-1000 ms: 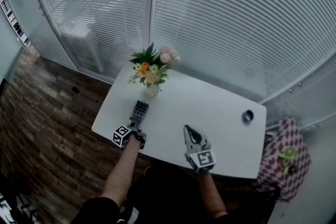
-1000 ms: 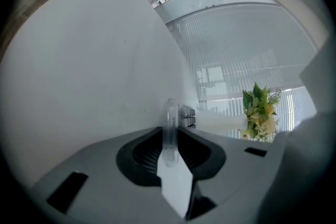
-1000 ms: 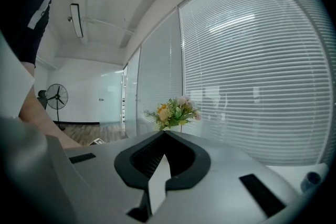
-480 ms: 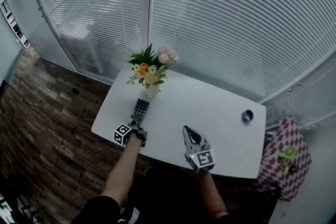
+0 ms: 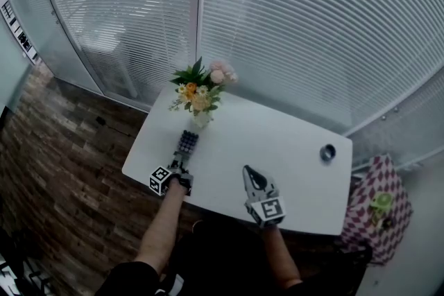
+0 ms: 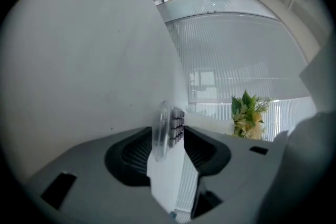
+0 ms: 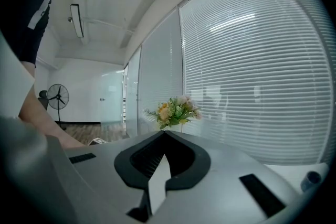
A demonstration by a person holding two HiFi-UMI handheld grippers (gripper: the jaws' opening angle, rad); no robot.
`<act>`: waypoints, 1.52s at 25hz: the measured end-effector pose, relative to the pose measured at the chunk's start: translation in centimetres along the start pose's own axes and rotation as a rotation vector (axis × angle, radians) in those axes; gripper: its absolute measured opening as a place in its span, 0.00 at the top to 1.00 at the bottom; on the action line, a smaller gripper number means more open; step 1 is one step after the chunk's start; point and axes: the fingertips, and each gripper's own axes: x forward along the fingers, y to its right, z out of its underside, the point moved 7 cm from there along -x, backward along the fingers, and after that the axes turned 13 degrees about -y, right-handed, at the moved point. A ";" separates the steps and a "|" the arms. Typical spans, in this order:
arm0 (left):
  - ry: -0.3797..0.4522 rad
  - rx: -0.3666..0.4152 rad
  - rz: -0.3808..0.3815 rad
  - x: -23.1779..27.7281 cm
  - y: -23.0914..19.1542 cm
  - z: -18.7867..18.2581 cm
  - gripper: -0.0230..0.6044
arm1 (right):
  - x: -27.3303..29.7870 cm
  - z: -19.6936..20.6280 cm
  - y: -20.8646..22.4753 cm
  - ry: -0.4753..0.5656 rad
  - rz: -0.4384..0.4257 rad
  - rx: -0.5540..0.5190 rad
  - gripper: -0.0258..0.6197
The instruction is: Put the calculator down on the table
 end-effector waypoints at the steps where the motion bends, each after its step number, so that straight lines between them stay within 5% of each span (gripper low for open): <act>1: 0.002 0.000 0.002 -0.3 -0.1 0.0 0.69 | 0.1 0.0 0.0 -0.001 0.000 -0.001 0.95; 14: 0.048 -0.019 0.097 -4.8 0.6 0.4 0.69 | 0.8 -0.3 -0.8 0.010 -0.009 -0.005 0.95; 20: 0.049 0.067 0.124 -6.0 2.9 -0.3 0.68 | 1.1 -0.6 -1.1 0.009 -0.012 0.000 0.95; 33: 0.040 0.899 -0.045 -8.4 13.0 0.7 0.65 | 0.8 -0.6 -1.3 0.019 -0.001 -0.022 0.95; 38: 0.064 1.135 -0.060 -9.1 16.1 2.3 0.65 | 0.7 -0.6 -1.2 0.019 -0.001 -0.004 0.95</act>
